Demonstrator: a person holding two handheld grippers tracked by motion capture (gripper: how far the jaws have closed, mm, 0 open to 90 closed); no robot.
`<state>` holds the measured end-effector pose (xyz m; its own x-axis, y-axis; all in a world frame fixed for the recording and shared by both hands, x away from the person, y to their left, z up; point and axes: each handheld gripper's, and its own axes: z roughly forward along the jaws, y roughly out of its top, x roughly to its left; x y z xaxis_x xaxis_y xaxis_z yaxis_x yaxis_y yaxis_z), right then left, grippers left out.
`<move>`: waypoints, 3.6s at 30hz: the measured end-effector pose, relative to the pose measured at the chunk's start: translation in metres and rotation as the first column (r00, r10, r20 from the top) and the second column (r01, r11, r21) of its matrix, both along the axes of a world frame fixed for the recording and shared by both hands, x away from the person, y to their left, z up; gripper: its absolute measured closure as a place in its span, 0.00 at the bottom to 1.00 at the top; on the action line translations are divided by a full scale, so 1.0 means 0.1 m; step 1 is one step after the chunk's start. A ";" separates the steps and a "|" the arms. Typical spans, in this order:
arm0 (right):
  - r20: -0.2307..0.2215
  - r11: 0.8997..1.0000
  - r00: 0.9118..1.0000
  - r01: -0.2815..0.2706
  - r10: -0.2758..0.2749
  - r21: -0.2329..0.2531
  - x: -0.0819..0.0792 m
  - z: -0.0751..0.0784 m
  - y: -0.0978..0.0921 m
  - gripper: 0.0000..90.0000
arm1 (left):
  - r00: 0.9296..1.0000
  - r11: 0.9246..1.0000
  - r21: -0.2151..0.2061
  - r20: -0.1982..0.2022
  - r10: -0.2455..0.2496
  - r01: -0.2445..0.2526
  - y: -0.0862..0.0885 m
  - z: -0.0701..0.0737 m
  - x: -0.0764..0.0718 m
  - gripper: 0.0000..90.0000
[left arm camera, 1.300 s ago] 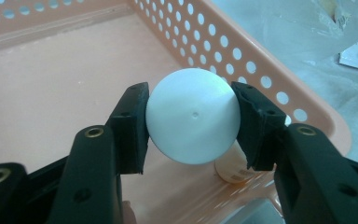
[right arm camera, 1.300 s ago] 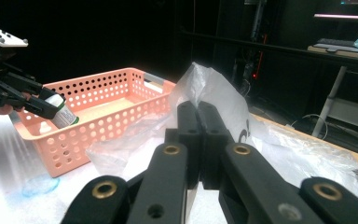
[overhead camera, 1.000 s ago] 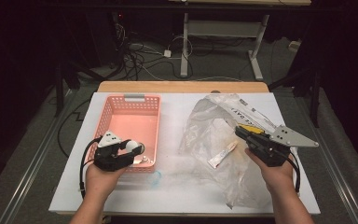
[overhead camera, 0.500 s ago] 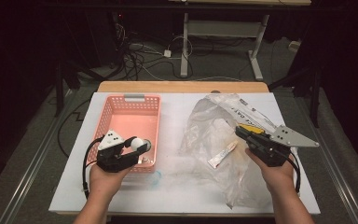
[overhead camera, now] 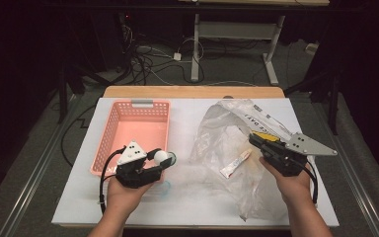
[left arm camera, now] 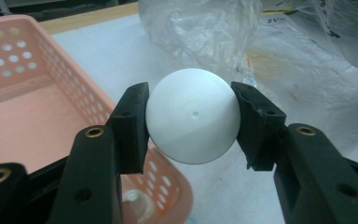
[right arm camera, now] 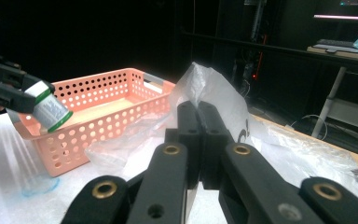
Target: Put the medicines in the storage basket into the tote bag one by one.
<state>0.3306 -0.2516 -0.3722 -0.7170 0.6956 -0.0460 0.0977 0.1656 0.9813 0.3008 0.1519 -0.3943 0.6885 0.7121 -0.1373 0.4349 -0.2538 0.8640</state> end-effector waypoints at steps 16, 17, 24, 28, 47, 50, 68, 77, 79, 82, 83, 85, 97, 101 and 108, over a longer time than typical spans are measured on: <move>-0.003 1.000 1.000 0.001 -0.001 0.005 0.00 -0.01 -0.01 1.00 | 0.995 0.995 0.032 -0.023 -0.093 0.094 -0.34 -0.13 -0.07 0.54; -0.007 1.000 1.000 0.003 -0.002 0.009 0.00 -0.01 -0.01 1.00 | 0.995 0.995 0.034 -0.026 -0.096 0.097 -0.36 -0.13 -0.07 0.54; -0.005 1.000 1.000 0.000 0.000 0.004 0.00 -0.01 0.00 1.00 | 0.992 0.990 0.060 -0.036 -0.122 0.124 -0.47 -0.20 -0.08 0.54; -0.003 1.000 1.000 0.000 0.000 0.003 -0.01 0.00 0.00 1.00 | 0.992 0.990 0.068 -0.037 -0.124 0.127 -0.50 -0.23 -0.08 0.54; -0.008 1.000 1.000 -0.004 0.003 -0.004 0.00 -0.02 0.01 1.00 | 0.978 0.974 0.094 -0.017 -0.206 0.207 -1.18 -0.22 0.04 0.54; -0.006 1.000 1.000 -0.005 0.005 -0.002 -0.01 -0.02 0.01 1.00 | 0.976 0.971 0.096 -0.017 -0.218 0.218 -1.28 -0.22 0.09 0.54; -0.004 1.000 1.000 -0.009 0.009 -0.001 -0.01 -0.02 0.02 1.00 | 0.982 0.978 0.097 0.001 -0.187 0.186 -1.67 -0.28 0.43 0.54; -0.009 1.000 1.000 -0.011 0.011 0.000 0.00 -0.02 0.03 1.00 | 0.984 0.982 0.077 0.031 -0.174 0.171 -1.79 -0.29 0.53 0.54; -0.009 1.000 1.000 -0.011 0.011 0.000 0.00 -0.03 0.03 1.00 | 0.984 0.983 0.074 0.046 -0.171 0.168 -1.82 -0.29 0.54 0.54; -0.009 1.000 1.000 -0.011 0.011 0.000 0.00 -0.02 0.02 1.00 | 0.985 0.984 0.073 0.047 -0.165 0.162 -1.85 -0.29 0.58 0.54; -0.010 1.000 1.000 -0.010 0.010 0.001 0.00 -0.02 0.02 1.00 | 0.986 0.984 0.073 0.047 -0.163 0.159 -1.86 -0.30 0.59 0.54; -0.008 1.000 1.000 -0.011 0.011 0.001 0.00 -0.02 0.02 1.00 | 0.988 0.987 0.074 0.048 -0.147 0.143 -1.89 -0.31 0.63 0.54; -0.014 1.000 1.000 -0.012 0.012 -0.001 0.01 -0.04 0.01 1.00 | 0.994 0.987 0.132 0.041 -0.098 0.092 -2.07 -0.49 0.85 0.54; -0.015 1.000 1.000 -0.012 0.012 0.002 0.02 -0.05 0.01 1.00 | 0.997 0.983 0.168 0.031 -0.077 0.071 -2.10 -0.56 0.90 0.54; -0.021 1.000 1.000 -0.012 0.012 0.001 0.02 -0.06 0.01 1.00 | 0.998 0.981 0.183 -0.002 -0.068 0.067 -2.11 -0.65 0.97 0.54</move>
